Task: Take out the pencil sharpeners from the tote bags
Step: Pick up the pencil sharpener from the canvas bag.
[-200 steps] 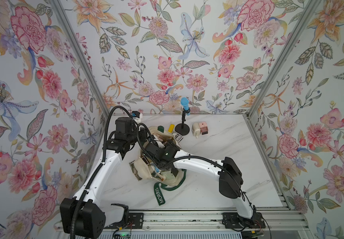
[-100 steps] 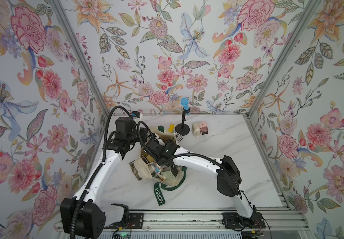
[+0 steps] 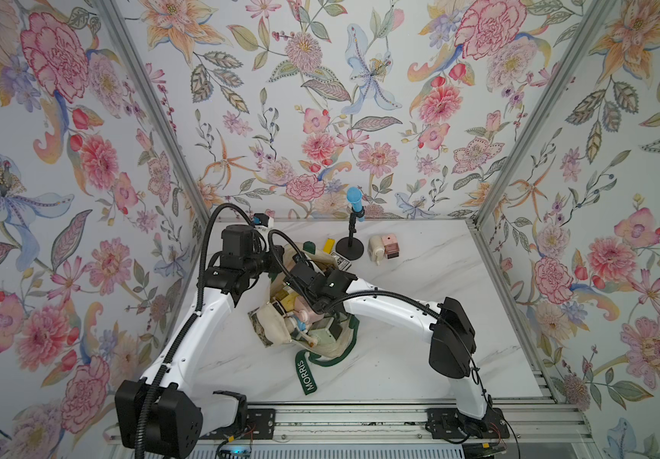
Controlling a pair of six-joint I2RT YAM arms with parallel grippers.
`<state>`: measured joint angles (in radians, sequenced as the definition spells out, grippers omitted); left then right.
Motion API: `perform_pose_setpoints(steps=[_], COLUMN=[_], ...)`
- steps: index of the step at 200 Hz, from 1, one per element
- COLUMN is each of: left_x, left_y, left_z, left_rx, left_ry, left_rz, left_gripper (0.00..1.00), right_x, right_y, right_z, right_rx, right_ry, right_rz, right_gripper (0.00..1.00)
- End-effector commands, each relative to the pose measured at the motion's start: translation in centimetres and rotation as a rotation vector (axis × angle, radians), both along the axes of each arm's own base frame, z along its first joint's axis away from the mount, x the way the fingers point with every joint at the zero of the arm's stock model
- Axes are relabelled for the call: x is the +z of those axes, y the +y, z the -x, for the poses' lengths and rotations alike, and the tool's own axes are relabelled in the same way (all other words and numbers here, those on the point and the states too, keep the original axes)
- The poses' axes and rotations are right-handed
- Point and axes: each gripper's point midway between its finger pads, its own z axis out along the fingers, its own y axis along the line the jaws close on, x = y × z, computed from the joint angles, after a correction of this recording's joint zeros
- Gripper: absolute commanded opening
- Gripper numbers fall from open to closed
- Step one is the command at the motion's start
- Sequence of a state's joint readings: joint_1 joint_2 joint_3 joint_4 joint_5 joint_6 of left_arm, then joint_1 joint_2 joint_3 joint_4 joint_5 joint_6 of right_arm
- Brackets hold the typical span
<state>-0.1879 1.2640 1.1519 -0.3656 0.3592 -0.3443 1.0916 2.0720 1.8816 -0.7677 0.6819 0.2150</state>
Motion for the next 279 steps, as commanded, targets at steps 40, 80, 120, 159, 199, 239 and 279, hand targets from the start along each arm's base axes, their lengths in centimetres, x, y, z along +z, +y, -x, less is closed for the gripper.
perform_pose_setpoints(steps=[40,80,120,159,199,239,279], left_x=[1.3,1.3,1.4,1.6,1.7,1.7,1.7], left_y=[0.4,0.4,0.5,0.4,0.4,0.5,0.4], left_z=[0.4,0.4,0.4,0.5,0.6,0.6,0.6], left_rx=[0.011,0.010,0.012,0.007,0.007,0.011,0.010], left_ry=[-0.038,-0.038,-0.040,-0.047,-0.050,-0.050,-0.051], left_rz=[-0.001,-0.002,-0.002,0.002,0.004,0.002,0.001], left_gripper=[0.00,0.00,0.00,0.00,0.00,0.00,0.00], right_x=[-0.4,-0.8,-2.8,-4.0,-2.6,-0.9,0.5], right_y=[-1.9,-1.9,-0.5,0.4,0.4,2.0,3.4], right_z=[0.6,0.0,-0.4,-1.1,-1.5,0.0,1.7], right_rx=[-0.002,-0.003,0.012,0.018,0.016,0.128,0.226], right_ry=[0.111,0.160,0.170,0.165,0.152,0.210,0.253], right_rz=[-0.027,-0.067,-0.030,-0.002,-0.034,-0.109,-0.166], right_gripper=[0.66,0.72,0.84,0.83,0.71,0.62,0.59])
